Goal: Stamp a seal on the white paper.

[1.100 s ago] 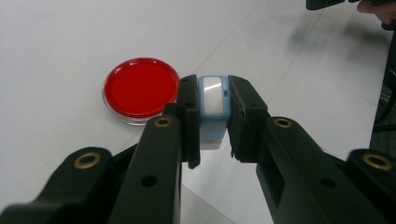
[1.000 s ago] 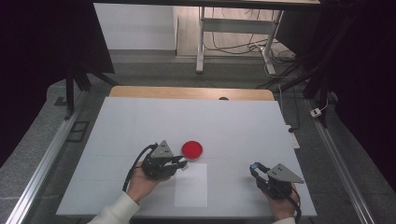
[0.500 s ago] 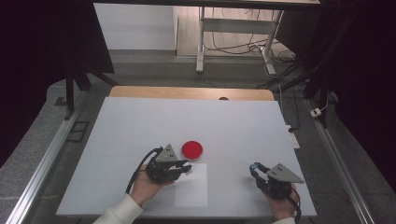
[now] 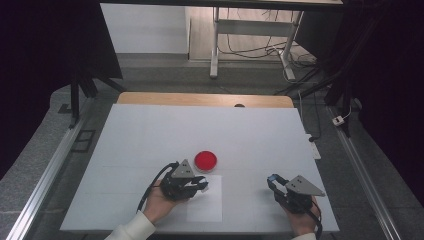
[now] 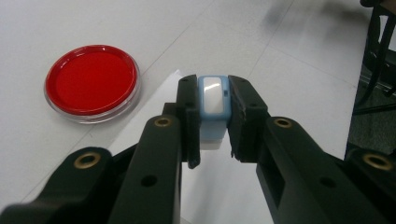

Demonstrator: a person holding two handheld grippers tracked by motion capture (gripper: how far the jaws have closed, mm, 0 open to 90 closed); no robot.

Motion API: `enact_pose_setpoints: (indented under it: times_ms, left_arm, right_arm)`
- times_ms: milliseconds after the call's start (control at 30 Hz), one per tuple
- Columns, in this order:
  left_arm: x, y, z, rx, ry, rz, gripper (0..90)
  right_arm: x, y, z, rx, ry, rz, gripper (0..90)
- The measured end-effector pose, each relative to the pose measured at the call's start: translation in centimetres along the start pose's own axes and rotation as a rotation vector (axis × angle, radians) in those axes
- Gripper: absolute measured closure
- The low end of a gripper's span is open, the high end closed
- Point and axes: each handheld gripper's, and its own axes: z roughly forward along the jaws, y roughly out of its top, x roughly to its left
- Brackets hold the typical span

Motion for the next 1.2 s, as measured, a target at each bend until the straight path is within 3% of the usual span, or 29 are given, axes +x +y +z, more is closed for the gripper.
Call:
enact_pose_setpoints:
  times_ms: [600, 1200]
  left_arm:
    - [-0.2, -0.8, 1.3, 0.025, -0.002, -0.005, 75.7]
    - [-0.3, -1.1, 2.0, 0.05, 0.019, 0.014, 75.7]
  right_arm:
    - [0.0, 0.0, 0.0, 0.003, -0.004, -0.002, 65.0]
    - [0.0, 0.0, 0.0, 0.003, 0.001, -0.001, 65.1]
